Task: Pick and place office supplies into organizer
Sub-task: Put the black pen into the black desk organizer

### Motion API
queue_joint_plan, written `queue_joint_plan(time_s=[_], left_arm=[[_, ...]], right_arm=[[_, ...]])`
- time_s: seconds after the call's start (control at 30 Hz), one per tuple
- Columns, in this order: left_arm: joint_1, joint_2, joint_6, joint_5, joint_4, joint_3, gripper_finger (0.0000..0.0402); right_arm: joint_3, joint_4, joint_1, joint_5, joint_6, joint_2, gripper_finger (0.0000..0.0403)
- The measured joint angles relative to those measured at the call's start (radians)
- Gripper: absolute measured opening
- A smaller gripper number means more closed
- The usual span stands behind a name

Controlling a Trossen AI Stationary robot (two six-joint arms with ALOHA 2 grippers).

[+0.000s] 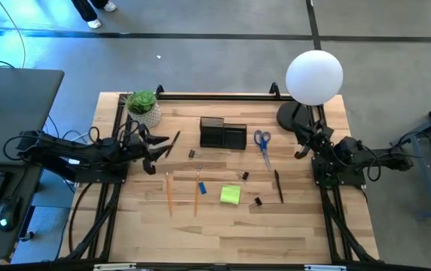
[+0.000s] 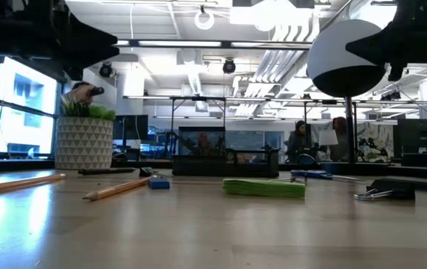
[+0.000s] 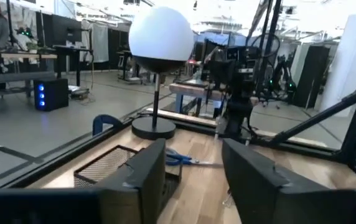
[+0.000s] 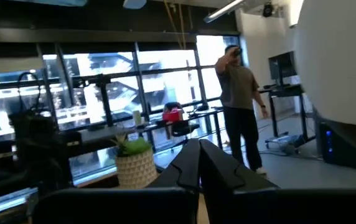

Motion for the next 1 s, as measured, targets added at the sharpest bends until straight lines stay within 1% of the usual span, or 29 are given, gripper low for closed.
queue_joint_plan(time_s=[0.07,0.13,0.23,0.3,0.43,0.5,0.6,0.63,0.7,0.8,0.87,1.0], left_arm=[[0.000,0.041,0.003,0.000,0.041,0.000,0.0167],[0.000,0.081,0.019,0.000,0.046,0.012,0.0173],[0.000,0.142,0.022,-0.013,0.015,0.051,0.0173],[0.000,0.191,-0.004,-0.054,-0.038,0.088,0.0167],[0.000,0.285,-0.087,-0.147,-0.216,0.185,0.0152],[0.000,0.332,-0.126,-0.189,-0.355,0.252,0.0145],[0.000,0.408,-0.225,-0.279,-0.567,0.356,0.0139],[0.000,0.431,-0.256,-0.294,-0.625,0.388,0.0138],[0.001,0.473,-0.288,-0.294,-0.710,0.449,0.0140],[-0.001,0.522,-0.297,-0.268,-0.789,0.507,0.0142],[0.000,0.553,-0.328,-0.261,-0.845,0.526,0.0142],[0.022,0.605,-0.394,-0.266,-0.929,0.528,0.0142]], right_arm=[[0.000,0.015,-0.008,-0.068,0.003,0.013,0.0010],[0.000,0.015,-0.009,-0.128,0.004,0.033,0.0021],[0.000,0.031,-0.008,-0.140,0.018,0.078,0.0045],[0.000,0.050,-0.008,-0.137,0.039,0.117,0.0064],[0.000,0.120,-0.008,-0.137,0.071,0.209,0.0099],[0.000,0.162,-0.008,-0.138,0.077,0.257,0.0113],[0.000,0.212,-0.007,-0.148,0.098,0.318,0.0128],[0.000,0.221,-0.007,-0.152,0.098,0.336,0.0131],[0.000,0.231,-0.007,-0.154,0.098,0.363,0.0135],[0.001,0.236,-0.007,-0.154,0.118,0.396,0.0134],[0.014,0.230,-0.007,-0.162,0.131,0.419,0.0132],[0.082,0.211,-0.007,-0.219,0.139,0.481,0.0128]])
